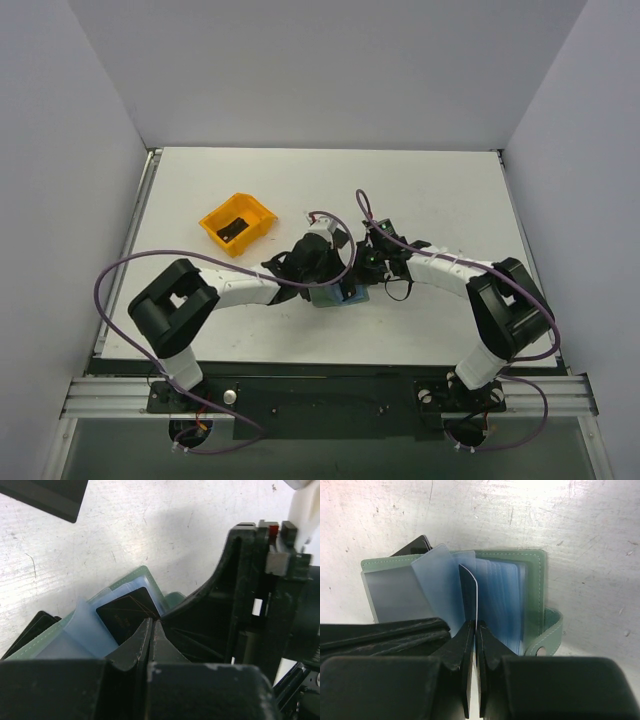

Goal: Put the credit cards into the card holder
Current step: Open the card holder at the center of the board.

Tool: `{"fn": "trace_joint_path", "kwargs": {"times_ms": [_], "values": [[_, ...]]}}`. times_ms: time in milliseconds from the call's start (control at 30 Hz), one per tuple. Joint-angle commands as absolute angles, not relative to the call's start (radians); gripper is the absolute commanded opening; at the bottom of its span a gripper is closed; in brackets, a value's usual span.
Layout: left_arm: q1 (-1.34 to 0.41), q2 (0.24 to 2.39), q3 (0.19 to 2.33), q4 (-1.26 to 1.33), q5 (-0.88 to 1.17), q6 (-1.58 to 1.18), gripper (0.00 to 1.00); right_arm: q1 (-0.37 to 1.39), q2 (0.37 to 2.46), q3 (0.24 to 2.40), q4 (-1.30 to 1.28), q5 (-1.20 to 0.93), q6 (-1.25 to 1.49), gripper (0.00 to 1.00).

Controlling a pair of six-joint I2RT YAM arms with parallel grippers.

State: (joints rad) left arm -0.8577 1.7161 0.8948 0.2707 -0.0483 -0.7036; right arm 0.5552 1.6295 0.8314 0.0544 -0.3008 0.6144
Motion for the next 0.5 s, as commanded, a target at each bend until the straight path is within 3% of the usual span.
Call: {"fn": "trace_joint_path", "kwargs": {"times_ms": [0, 467], "values": [[-0.864, 1.759, 0.907, 0.345, -0.071, -0.735, 0.0, 0.555, 1.674, 0.795, -0.009, -0.291, 0.615, 0.0], [-0.865, 1.801, 0.864, 0.269, -0.153, -0.764, 0.0, 0.546, 1.658, 0.788, -0.009, -0.295, 0.617, 0.0]]}}
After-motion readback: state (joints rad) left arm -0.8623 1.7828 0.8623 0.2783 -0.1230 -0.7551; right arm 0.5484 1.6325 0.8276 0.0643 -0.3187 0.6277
